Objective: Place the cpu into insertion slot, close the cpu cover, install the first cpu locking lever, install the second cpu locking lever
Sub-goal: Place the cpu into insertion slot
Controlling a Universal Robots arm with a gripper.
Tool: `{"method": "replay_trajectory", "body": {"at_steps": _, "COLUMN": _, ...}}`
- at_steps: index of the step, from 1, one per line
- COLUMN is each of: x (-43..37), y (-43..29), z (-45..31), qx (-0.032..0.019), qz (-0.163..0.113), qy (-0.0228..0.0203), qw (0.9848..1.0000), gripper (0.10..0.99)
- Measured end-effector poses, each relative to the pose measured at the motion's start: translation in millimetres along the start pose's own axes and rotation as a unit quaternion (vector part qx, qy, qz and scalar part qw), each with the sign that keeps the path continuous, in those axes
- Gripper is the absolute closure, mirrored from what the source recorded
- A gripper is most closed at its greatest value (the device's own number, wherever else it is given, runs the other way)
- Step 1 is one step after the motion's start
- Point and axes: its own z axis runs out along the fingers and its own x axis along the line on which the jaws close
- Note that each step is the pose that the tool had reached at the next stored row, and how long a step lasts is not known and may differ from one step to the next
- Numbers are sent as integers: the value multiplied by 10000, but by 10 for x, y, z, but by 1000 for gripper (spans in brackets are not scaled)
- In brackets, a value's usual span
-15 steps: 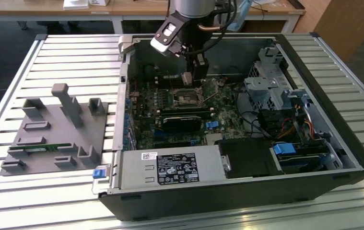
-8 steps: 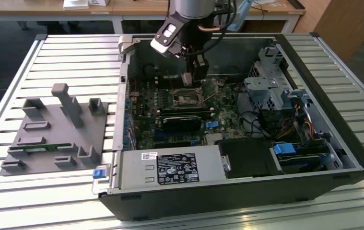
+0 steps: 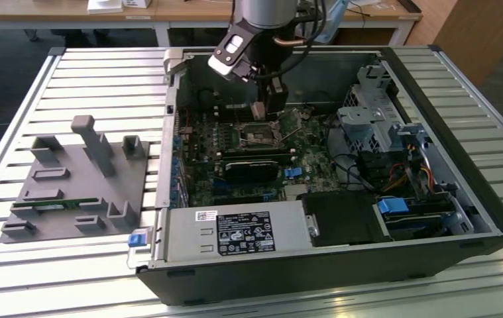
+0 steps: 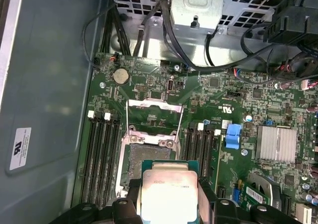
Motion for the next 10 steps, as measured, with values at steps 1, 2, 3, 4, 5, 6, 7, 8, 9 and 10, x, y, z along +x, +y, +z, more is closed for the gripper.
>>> {"method": "replay_trajectory", "body": {"at_steps": 1, "x": 0, "y": -1, "z": 10, "qx": 0, "qz": -1, "qy": -8, "qw": 10000, "gripper": 549}}
{"method": "replay_trajectory", "body": {"at_steps": 2, "x": 0, "y": -1, "z": 18, "qx": 0, "qz": -1, "qy": -10, "qw": 10000, "gripper": 549}}
{"method": "replay_trajectory", "body": {"at_steps": 3, "x": 0, "y": -2, "z": 26, "qx": 0, "qz": -1, "qy": -11, "qw": 10000, "gripper": 549}}
{"method": "replay_trajectory", "body": {"at_steps": 4, "x": 0, "y": -2, "z": 31, "qx": 0, "qz": -2, "qy": -11, "qw": 10000, "gripper": 549}}
{"method": "replay_trajectory", "body": {"at_steps": 5, "x": 0, "y": -3, "z": 35, "qx": 0, "qz": -2, "qy": -12, "qw": 10000, "gripper": 549}}
{"method": "replay_trajectory", "body": {"at_steps": 6, "x": 0, "y": -3, "z": 37, "qx": 0, "qz": -1, "qy": -12, "qw": 10000, "gripper": 549}}
{"method": "replay_trajectory", "body": {"at_steps": 7, "x": -1, "y": -3, "z": 40, "qx": 0, "qz": -1, "qy": -12, "qw": 10000, "gripper": 549}}
{"method": "replay_trajectory", "body": {"at_steps": 8, "x": -1, "y": -4, "z": 42, "qx": 0, "qz": -1, "qy": -12, "qw": 10000, "gripper": 549}}
{"method": "replay_trajectory", "body": {"at_steps": 9, "x": -1, "y": -4, "z": 44, "qx": 0, "qz": -1, "qy": -12, "qw": 10000, "gripper": 549}}
{"method": "replay_trajectory", "body": {"at_steps": 10, "x": -1, "y": -4, "z": 46, "qx": 0, "qz": -1, "qy": -12, "qw": 10000, "gripper": 549}}
